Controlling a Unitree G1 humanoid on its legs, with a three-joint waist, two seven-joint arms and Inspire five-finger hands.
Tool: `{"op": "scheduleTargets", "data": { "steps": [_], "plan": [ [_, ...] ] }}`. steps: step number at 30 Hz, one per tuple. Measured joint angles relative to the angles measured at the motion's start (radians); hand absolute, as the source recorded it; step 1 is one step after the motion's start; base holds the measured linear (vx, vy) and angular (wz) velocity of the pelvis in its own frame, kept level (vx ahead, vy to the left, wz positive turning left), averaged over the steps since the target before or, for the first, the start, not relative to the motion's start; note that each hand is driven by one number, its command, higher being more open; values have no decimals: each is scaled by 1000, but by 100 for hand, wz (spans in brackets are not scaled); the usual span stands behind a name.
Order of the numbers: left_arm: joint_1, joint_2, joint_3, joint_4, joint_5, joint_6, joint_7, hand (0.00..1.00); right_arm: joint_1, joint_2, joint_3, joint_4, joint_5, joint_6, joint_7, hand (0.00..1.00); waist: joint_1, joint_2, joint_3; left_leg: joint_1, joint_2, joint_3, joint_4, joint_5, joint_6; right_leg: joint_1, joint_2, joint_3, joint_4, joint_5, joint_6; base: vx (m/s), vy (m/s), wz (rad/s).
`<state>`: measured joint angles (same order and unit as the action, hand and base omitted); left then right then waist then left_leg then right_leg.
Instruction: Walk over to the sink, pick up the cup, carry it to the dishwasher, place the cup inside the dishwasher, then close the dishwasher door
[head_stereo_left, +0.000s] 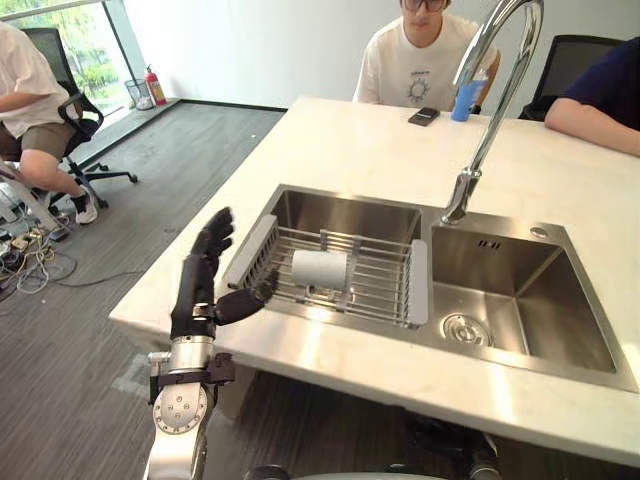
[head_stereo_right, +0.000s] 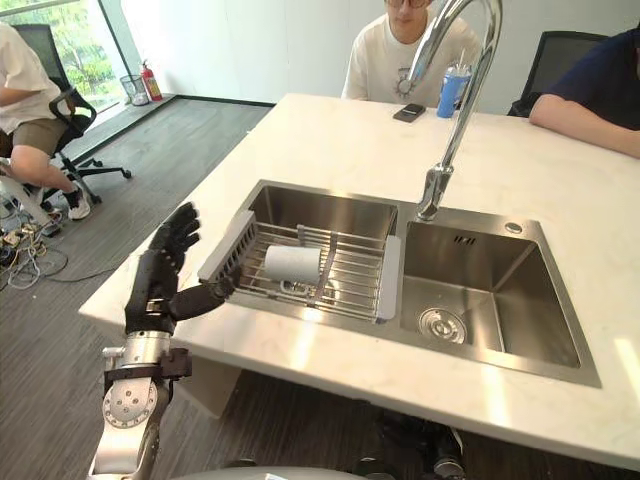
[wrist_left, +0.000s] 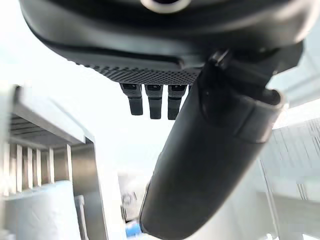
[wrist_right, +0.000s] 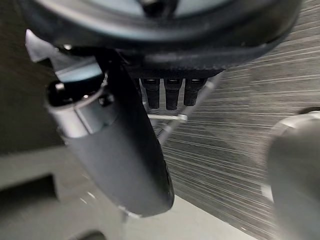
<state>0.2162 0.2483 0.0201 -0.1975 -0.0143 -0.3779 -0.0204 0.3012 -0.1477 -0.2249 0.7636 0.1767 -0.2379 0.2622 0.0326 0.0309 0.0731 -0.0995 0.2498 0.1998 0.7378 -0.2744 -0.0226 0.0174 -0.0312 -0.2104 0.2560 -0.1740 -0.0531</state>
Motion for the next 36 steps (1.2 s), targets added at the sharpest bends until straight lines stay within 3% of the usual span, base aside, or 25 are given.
{"op": "scheduleTargets", "data": {
  "steps": [2,3,4,5,8,14,22,30,36],
  "plan": [
    [-21,40,-7,-4,20,2,-24,90,-8,-14,0,2,0,7,4,90,7,0,-3,-5,-42,-2,-210,21,-4,9,-15,46,-4,9,31,288,95,-76],
    [-40,52,-17,-4,43,12,-36,90,-8,-22,0,2,0,9,9,90,5,18,-15,-12,-58,-9,-373,156,-4,3,-8,67,2,2,47,285,145,-62],
    [-52,58,-25,-3,51,20,-41,90,-7,-24,-1,4,0,11,11,90,5,30,-24,-13,-60,-9,-407,172,-36,-2,-5,81,9,-6,61,286,162,-48],
    [-55,73,-35,-2,67,34,-53,90,-3,-9,0,6,-1,24,13,90,-4,15,-40,19,-81,1,-450,172,-49,-10,-18,102,16,-12,69,255,157,-28],
    [-63,106,-96,-3,111,57,-74,90,27,29,0,2,-1,25,17,90,-23,-12,-57,67,-118,34,-549,181,-47,-23,-52,125,18,-15,74,169,128,-15],
    [-67,134,-182,6,178,115,-69,90,73,84,19,4,-5,27,37,90,-27,-27,-70,118,-131,73,-617,189,-48,-5,-61,160,-20,0,97,53,54,-17],
    [-77,134,-189,63,235,151,-60,90,86,65,18,4,-6,27,31,90,-28,-41,-88,132,-126,84,-666,226,-59,4,-45,173,-66,20,100,-55,-34,-6],
    [-93,171,-213,147,356,198,-53,90,83,68,58,5,-6,42,23,90,-36,-47,-92,189,-146,83,-820,324,-41,12,-47,156,-124,68,113,-96,9,3],
    [-133,179,-240,182,403,237,-23,90,71,68,58,5,-6,50,22,90,-33,-48,-92,186,-154,82,-827,339,-40,14,-53,154,-139,78,124,-21,8,3]
  ]
}}
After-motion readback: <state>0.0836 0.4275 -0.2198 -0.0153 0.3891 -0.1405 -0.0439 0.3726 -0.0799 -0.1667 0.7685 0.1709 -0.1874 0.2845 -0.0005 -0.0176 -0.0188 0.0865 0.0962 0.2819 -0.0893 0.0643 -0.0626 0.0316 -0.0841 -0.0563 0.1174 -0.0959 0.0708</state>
